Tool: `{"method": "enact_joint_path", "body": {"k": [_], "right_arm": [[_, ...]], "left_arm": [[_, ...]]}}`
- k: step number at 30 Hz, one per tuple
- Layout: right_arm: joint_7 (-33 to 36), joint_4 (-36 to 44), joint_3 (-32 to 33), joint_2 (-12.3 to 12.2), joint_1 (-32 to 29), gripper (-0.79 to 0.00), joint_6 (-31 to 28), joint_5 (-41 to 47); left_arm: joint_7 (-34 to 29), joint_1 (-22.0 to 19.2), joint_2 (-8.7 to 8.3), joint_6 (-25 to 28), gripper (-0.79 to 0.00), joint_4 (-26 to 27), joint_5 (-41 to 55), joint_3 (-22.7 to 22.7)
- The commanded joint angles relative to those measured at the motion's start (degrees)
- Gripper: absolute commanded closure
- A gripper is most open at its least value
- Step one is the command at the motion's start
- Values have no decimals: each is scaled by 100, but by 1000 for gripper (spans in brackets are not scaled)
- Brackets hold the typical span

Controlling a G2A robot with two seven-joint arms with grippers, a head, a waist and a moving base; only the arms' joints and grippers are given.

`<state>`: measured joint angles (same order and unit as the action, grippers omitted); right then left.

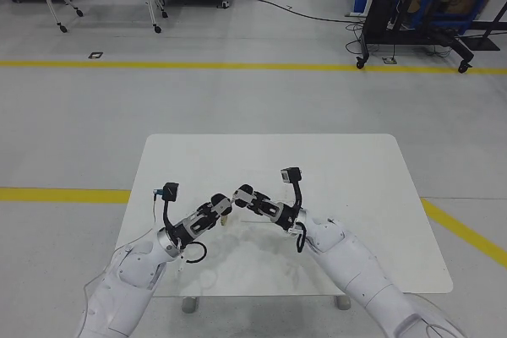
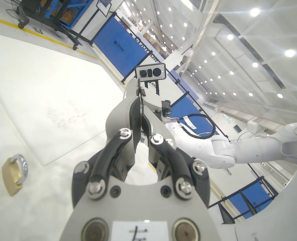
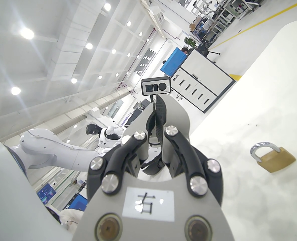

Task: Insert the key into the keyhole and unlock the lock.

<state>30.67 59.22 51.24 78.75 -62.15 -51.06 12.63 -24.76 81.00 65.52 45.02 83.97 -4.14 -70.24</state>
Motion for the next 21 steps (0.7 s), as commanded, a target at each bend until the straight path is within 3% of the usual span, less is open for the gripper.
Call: {"method": "enact_joint_path", "body": {"k": [1, 3, 4, 5, 21], "right_arm": [[5, -2, 10, 0, 1, 0, -8, 7], [12, 5, 16, 0, -6, 0, -18, 18], [18, 11, 18, 0, -8, 0, -22, 26], [8, 10, 30, -1, -8, 0, -31, 29], [-61, 54, 86, 1, -47, 0, -19, -48]], "left_arm": [[27, 1, -1, -6, 0, 5, -27, -1], [101, 6, 2, -18, 0, 8, -31, -9], [132, 13, 4, -17, -215, 14, -18, -6], [149, 19, 6, -11, -785, 20, 12, 1], [127, 15, 6, 157, -785, 40, 14, 84]]}}
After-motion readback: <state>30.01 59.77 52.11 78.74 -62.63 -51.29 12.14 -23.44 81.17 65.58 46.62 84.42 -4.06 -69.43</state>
